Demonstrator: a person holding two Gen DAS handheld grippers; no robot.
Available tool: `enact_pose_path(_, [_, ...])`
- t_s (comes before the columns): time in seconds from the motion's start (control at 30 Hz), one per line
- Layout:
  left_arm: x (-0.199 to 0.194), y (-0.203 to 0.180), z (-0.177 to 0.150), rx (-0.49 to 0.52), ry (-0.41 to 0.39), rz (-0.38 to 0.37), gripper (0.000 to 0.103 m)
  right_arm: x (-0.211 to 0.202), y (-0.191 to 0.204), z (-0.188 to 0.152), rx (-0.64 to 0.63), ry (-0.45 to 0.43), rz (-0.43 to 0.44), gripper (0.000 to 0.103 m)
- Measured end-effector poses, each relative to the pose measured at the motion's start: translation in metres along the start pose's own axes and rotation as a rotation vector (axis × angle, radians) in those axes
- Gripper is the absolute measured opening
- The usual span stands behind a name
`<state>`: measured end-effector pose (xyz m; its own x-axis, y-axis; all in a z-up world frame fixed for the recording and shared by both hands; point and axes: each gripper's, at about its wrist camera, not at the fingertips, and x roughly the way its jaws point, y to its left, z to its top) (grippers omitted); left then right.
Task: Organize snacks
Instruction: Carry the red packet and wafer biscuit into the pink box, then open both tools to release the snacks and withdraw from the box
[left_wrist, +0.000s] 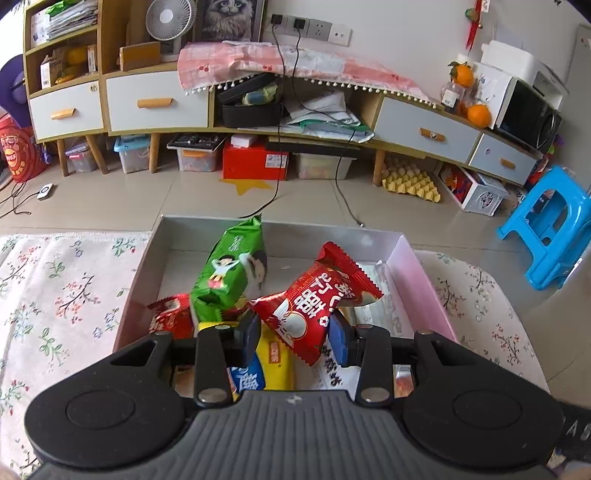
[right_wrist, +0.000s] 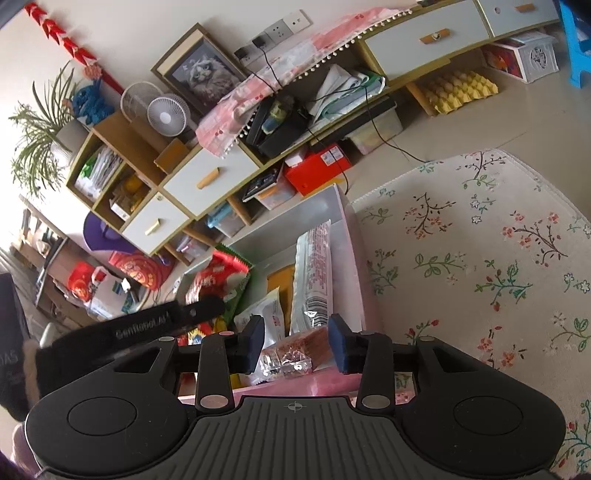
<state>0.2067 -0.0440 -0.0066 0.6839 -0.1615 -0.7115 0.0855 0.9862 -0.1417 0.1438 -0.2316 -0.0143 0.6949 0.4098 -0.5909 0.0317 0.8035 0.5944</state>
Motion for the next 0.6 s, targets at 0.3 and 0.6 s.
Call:
enact_pose_path(0.3, [-0.011, -0.002, -0.003, 0.04, -0.021, 0.026, 0.064, -0.002, 0.002, -0.001, -0.015, 0.014, -0.005, 0.045])
enact_pose_path(0.6, [-0.031, 0.003, -0.006, 0.051, -0.025, 0.035, 0.071, -0.021, 0.012, -0.004, -0.071, 0.012, 0.012, 0.053])
